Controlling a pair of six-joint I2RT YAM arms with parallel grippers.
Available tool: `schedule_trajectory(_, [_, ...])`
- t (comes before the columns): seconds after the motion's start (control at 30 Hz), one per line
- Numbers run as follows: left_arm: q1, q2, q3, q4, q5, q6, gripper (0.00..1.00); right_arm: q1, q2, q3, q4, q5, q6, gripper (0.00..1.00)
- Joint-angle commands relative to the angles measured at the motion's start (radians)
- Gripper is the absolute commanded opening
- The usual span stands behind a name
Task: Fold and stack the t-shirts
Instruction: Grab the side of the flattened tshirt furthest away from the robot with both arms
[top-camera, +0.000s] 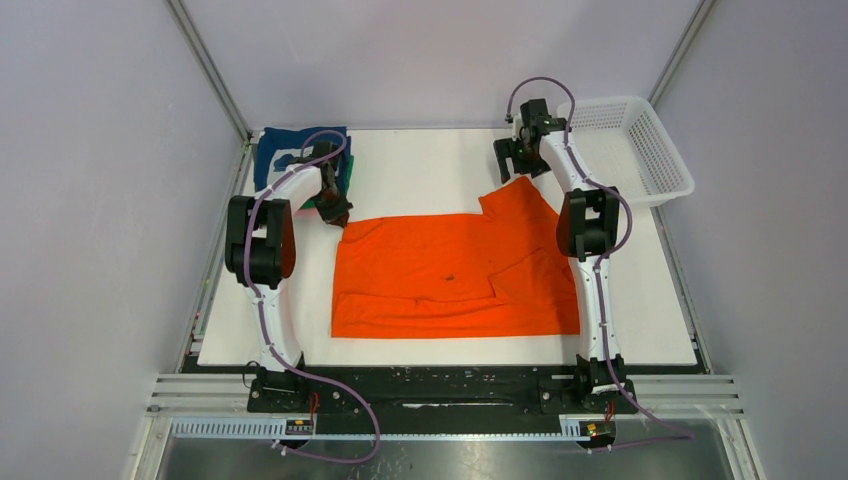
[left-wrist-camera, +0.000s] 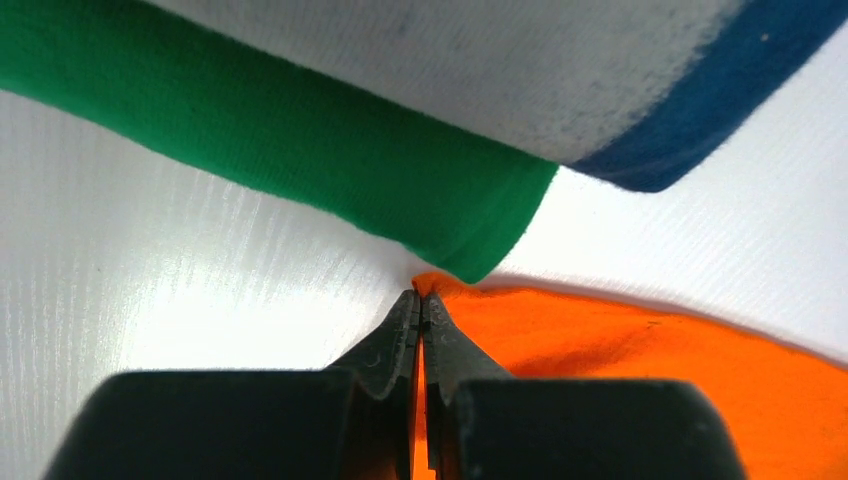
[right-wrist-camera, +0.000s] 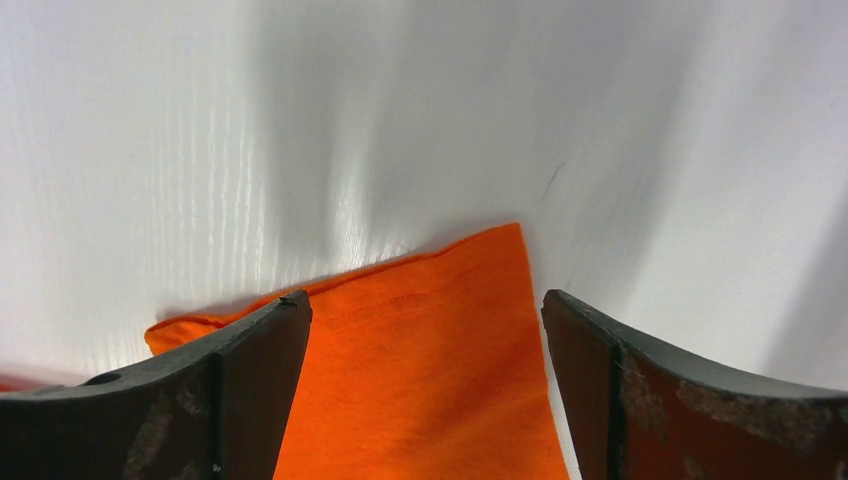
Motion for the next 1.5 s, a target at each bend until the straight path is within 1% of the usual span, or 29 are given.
schedule_trajectory(0.0, [0.001,-0.042,0.049,-0.013,-0.004,-0.004,0.0,-0.005,-0.018,0.04,0.032,0.019,-0.007,0.95])
schedule_trajectory(0.07, [0.002,-0.039,0.056,-0.017,-0.003,-0.009,0.0,-0.01,0.011,0.084,-0.003,0.011,-0.002,0.96])
schedule_trajectory(0.13, [0.002,-0.036,0.063,-0.017,-0.003,-0.014,0.0,-0.01,0.015,0.085,-0.02,0.007,0.001,0.95])
schedule_trajectory(0.27, [0.001,-0.03,0.075,-0.025,0.002,-0.016,0.0,-0.011,0.025,0.08,-0.095,-0.091,-0.055,0.96])
schedule_trajectory(0.3, [0.001,-0.03,0.076,-0.026,0.004,-0.018,0.0,-0.011,0.03,0.08,-0.118,-0.098,-0.061,0.89])
schedule_trajectory(0.37, [0.001,-0.03,0.078,-0.026,0.008,-0.017,0.0,-0.01,0.04,0.078,-0.154,-0.099,-0.074,0.69])
schedule_trajectory(0.4, [0.001,-0.03,0.078,-0.025,0.01,-0.017,0.0,-0.011,0.046,0.085,-0.173,-0.101,-0.076,0.64])
schedule_trajectory(0.43, [0.001,-0.03,0.079,-0.026,0.011,-0.018,0.0,-0.011,0.052,0.096,-0.189,-0.105,-0.077,0.64])
schedule_trajectory(0.53, [0.001,-0.03,0.082,-0.028,0.009,-0.016,0.0,-0.011,0.055,0.104,-0.21,-0.117,-0.084,0.67])
schedule_trajectory(0.73, [0.001,-0.037,0.078,-0.033,0.007,-0.011,0.0,-0.004,0.052,0.097,-0.268,-0.125,-0.107,0.68])
schedule_trajectory(0.77, [0.001,-0.039,0.075,-0.031,0.007,-0.01,0.0,0.0,0.048,0.089,-0.271,-0.116,-0.11,0.66])
schedule_trajectory(0.83, [0.001,-0.045,0.071,-0.032,0.004,-0.009,0.0,0.009,0.039,0.072,-0.274,-0.088,-0.118,0.61])
schedule_trajectory(0.93, [0.001,-0.049,0.071,-0.031,0.003,-0.007,0.0,0.019,0.041,0.07,-0.278,-0.056,-0.114,0.5])
schedule_trajectory(1.0, [0.001,-0.051,0.073,-0.027,0.002,-0.005,0.0,0.021,0.045,0.077,-0.268,-0.042,-0.096,0.39])
schedule_trajectory(1.03, [0.001,-0.051,0.073,-0.021,0.003,-0.005,0.0,0.02,0.051,0.086,-0.259,-0.033,-0.083,0.3])
schedule_trajectory(1.07, [0.001,-0.05,0.075,-0.018,0.006,-0.004,0.0,0.02,0.06,0.102,-0.26,-0.028,-0.073,0.23])
schedule_trajectory(1.1, [0.001,-0.048,0.079,-0.017,0.007,-0.003,0.0,0.022,0.068,0.117,-0.262,-0.025,-0.066,0.19])
schedule_trajectory(1.17, [0.002,-0.047,0.083,-0.015,0.008,-0.003,0.0,0.024,0.072,0.128,-0.257,-0.026,-0.071,0.13])
schedule_trajectory(1.23, [0.001,-0.049,0.084,-0.006,0.01,-0.001,0.0,0.023,0.061,0.115,-0.222,-0.024,-0.076,0.03])
schedule_trajectory(1.27, [0.001,-0.049,0.089,-0.005,0.011,-0.001,0.0,0.024,0.052,0.11,-0.205,-0.024,-0.079,0.0])
schedule_trajectory(1.37, [0.001,-0.056,0.091,0.009,0.014,-0.004,0.0,0.024,0.009,0.099,-0.146,-0.014,-0.081,0.0])
schedule_trajectory(1.47, [-0.001,-0.077,0.073,0.022,0.022,-0.015,0.0,0.025,-0.082,0.015,-0.087,-0.044,-0.118,0.0])
